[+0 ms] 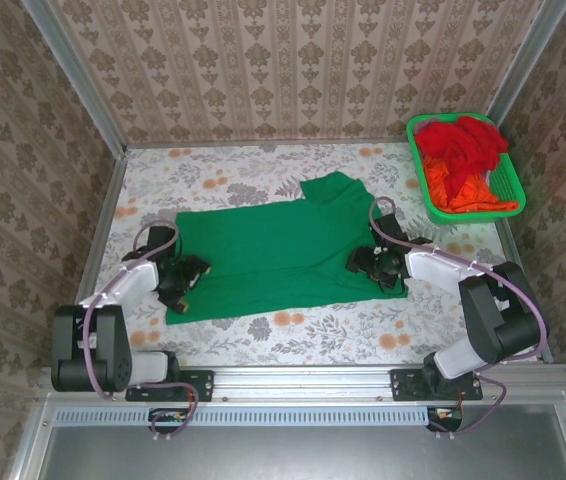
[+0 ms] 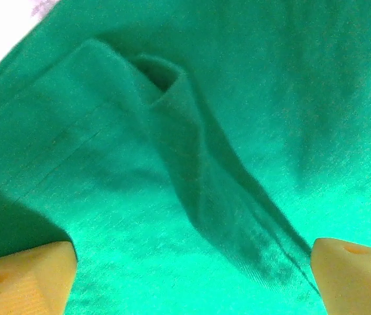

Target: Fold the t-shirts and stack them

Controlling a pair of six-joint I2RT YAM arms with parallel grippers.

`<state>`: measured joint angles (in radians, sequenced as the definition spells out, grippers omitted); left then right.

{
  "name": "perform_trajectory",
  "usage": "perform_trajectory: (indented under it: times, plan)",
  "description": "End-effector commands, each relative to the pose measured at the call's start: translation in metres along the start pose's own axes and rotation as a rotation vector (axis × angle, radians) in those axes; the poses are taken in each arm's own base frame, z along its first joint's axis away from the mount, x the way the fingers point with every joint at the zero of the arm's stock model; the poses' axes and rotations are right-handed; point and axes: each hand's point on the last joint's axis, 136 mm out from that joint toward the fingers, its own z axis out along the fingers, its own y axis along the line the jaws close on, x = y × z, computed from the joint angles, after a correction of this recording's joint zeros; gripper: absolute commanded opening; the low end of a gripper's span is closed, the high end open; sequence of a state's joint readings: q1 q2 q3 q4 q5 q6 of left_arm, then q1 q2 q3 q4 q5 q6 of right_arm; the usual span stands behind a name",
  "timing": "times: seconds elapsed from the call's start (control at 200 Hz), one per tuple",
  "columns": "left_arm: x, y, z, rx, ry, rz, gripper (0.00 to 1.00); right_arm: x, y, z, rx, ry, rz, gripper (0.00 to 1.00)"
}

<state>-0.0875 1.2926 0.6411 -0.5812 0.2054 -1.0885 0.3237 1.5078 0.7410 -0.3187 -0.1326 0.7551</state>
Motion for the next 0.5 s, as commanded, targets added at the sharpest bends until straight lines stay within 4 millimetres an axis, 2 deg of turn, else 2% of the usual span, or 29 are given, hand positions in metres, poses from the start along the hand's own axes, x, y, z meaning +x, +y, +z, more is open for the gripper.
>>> perform_trajectory:
  times: [0.0,0.125,0.37,0.495]
  plan:
    - [0.000,0.016,-0.018,-0.096,-0.064,-0.001,0.94,0.016,-0.015,0.011,0.060,0.069,-0.002,0.74]
    - [-0.009,-0.008,-0.027,-0.036,-0.117,0.022,0.93,0.016,-0.014,0.012,0.057,0.070,0.001,0.74]
    - [-0.011,-0.035,-0.004,0.034,-0.033,-0.032,0.92,0.012,-0.010,0.009,0.048,0.057,-0.005,0.74]
    - [-0.020,-0.043,0.000,0.044,-0.032,-0.039,0.91,0.012,-0.011,0.008,0.049,0.054,-0.008,0.74]
